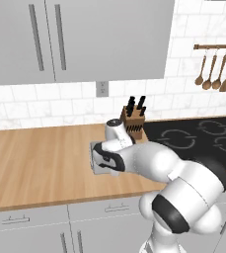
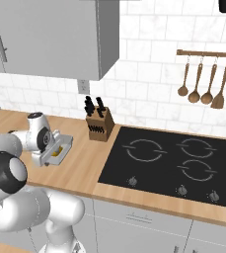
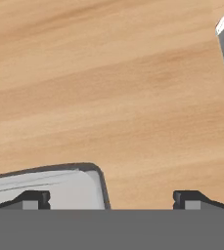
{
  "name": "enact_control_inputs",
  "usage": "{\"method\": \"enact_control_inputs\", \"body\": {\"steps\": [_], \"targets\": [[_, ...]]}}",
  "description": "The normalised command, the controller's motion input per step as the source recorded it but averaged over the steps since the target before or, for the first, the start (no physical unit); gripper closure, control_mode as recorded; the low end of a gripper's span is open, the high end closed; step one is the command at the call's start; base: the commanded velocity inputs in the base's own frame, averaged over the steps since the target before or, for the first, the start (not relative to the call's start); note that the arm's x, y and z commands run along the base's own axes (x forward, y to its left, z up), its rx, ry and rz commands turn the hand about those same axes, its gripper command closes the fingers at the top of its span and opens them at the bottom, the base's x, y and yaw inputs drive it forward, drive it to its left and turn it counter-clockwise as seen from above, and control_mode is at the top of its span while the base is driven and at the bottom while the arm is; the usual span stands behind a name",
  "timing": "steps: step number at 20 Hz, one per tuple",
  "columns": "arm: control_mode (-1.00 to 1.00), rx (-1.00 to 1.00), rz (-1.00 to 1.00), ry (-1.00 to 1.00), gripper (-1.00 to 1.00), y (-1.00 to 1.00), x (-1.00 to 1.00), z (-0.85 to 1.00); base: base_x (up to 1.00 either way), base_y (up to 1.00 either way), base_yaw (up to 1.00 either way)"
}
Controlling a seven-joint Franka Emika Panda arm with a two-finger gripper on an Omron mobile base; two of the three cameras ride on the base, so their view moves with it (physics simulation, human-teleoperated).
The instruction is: Take the meat container that has the steak and place it on the second highest rack of the freezer. Then take the vegetable container that has the tomato and lemon and place it on the highest rack of the freezer.
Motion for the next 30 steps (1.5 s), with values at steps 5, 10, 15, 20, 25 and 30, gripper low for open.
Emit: {"method": "enact_control_inputs", "body": {"steps": [5, 10, 15, 20, 25, 30], "targets": [[-1.00, 0.00, 0.03, 0.00, -1.00, 0.09, 0.25, -0.28, 0.00, 0.00, 0.00], [-1.00, 0.00, 0.01, 0.00, -1.00, 0.04, 0.00, -0.20, 0.00, 0.00, 0.00], [-1.00, 0.00, 0.00, 0.01, 1.00, 0.00, -0.05, -0.18, 0.00, 0.00, 0.00], [-1.00, 0.00, 0.00, 0.00, 1.00, -0.07, 0.00, -0.16, 0.00, 0.00, 0.00], [-1.00, 0.00, 0.00, 0.00, 1.00, -0.06, -0.04, -0.12, 0.00, 0.00, 0.00], [-1.00, 0.01, 0.00, -0.04, 1.00, -0.19, -0.34, 0.20, 0.00, 0.00, 0.00]]}}
